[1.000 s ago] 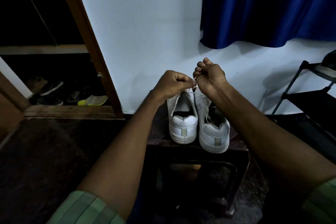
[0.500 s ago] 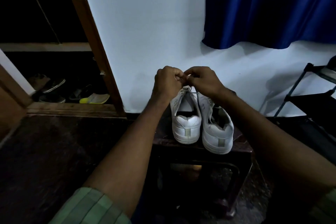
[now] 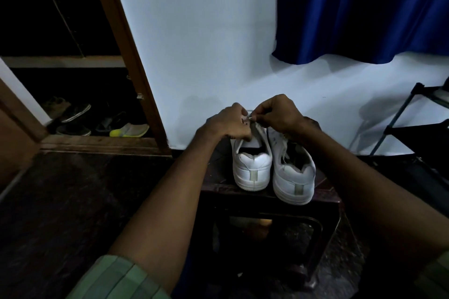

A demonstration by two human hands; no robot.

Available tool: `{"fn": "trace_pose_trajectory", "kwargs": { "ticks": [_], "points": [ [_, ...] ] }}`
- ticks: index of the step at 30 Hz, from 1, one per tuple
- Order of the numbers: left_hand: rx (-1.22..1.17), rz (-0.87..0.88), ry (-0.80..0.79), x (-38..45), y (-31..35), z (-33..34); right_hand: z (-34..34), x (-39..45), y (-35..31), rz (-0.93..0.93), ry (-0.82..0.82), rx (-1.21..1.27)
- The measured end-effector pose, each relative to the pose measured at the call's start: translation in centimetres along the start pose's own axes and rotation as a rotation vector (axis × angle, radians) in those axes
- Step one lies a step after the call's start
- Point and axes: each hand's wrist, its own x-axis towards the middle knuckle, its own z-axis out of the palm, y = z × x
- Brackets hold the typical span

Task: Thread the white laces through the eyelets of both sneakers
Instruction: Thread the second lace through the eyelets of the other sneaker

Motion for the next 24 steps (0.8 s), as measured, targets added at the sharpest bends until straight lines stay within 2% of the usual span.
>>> {"fn": "trace_pose_trajectory", "kwargs": {
  "ticks": [4,7,18,24],
  "points": [
    [-0.006,-0.067,0.216,0.0,-0.1,0.1,0.4,-0.3,-0.5,-0.010,0.025,-0.106],
    [-0.165,-0.165,0.263,-0.1,-0.4,-0.2,0.9,-0.4,-0.7,0.029,0.044,-0.167],
    [-0.723,-0.246,0.033,-0.3,-1.7,-0.3,3.0,0.2,-1.3,0.094,0.146,-0.244],
    [-0.755,-0.225,0.000,-0.2,-1.8,-0.2,3.5,0.7,-1.0,0.138,0.145,-0.180]
  ]
}}
